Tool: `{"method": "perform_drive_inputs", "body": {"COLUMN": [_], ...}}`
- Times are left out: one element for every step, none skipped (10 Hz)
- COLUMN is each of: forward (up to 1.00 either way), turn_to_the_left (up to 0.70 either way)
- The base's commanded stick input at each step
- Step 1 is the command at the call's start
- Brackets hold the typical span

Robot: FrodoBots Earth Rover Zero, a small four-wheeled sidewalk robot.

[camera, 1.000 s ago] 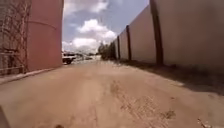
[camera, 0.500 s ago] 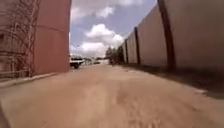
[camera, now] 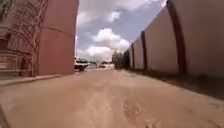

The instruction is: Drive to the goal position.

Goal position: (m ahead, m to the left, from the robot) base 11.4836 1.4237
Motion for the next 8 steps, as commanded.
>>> {"method": "perform_drive_inputs", "body": {"forward": [0.6,0.6,0.6,0.6,0.6,0.6,0.6,0.6], "turn_to_the_left": [0.15,0.15,0.15,0.15,0.15,0.15,0.15,0.15]}}
